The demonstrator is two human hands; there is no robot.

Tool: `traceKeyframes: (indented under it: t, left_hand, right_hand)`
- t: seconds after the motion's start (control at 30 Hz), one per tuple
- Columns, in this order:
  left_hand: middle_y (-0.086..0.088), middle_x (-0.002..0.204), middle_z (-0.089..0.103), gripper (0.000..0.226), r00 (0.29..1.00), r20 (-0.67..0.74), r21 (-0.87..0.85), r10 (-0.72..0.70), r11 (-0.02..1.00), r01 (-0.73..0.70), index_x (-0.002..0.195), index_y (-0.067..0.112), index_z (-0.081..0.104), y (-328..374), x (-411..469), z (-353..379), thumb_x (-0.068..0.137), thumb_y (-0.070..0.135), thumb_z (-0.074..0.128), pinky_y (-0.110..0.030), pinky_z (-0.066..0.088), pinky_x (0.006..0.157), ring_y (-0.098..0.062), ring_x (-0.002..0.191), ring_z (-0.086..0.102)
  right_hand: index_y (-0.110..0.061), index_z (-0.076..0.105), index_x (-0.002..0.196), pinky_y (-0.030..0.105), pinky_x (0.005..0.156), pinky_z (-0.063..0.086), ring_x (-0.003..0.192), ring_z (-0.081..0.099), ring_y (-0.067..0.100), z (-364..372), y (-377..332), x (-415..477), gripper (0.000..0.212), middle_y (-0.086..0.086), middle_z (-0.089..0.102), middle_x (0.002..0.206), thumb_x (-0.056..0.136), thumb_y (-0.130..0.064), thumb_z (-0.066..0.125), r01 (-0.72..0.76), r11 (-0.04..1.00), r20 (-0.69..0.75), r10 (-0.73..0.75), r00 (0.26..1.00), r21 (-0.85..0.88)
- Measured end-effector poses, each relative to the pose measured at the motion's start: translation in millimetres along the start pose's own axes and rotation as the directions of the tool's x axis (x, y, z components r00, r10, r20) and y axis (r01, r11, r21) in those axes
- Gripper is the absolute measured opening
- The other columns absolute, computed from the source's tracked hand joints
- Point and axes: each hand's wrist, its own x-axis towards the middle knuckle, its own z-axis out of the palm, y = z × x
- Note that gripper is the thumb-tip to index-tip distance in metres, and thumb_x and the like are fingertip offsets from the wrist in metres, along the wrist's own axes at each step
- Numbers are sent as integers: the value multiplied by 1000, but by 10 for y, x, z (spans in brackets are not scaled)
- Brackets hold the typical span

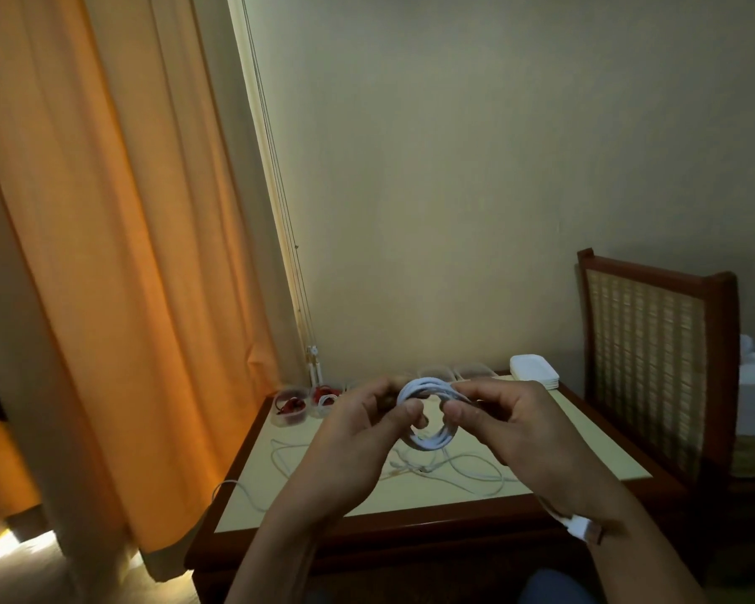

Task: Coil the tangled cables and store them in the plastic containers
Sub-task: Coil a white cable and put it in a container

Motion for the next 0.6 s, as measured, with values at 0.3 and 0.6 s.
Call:
traceKeyframes:
  t: [0.3,0.6]
  left_hand:
    - [-10,88,74,28,979,-8,-368,-204,911,187,107,16,81,-132,18,-93,85,27,70,-28,53,69,-18,79,66]
    - [-11,79,70,27,940,-93,-590,-329,778,214,93,1,79,2,243,-200,82,24,71,-25,52,58,-12,61,62]
  right_hand:
    - [-18,78,102,10,55,43,55,54,-5,4,56,-27,16,-13,67,65,92,-11,68,-76,994,5,75,997,78]
    - [-15,80,100,29,73,56,70,61,17,-296,185,135,21,2,73,80,94,-2,64,-183,982,225,187,956,-40]
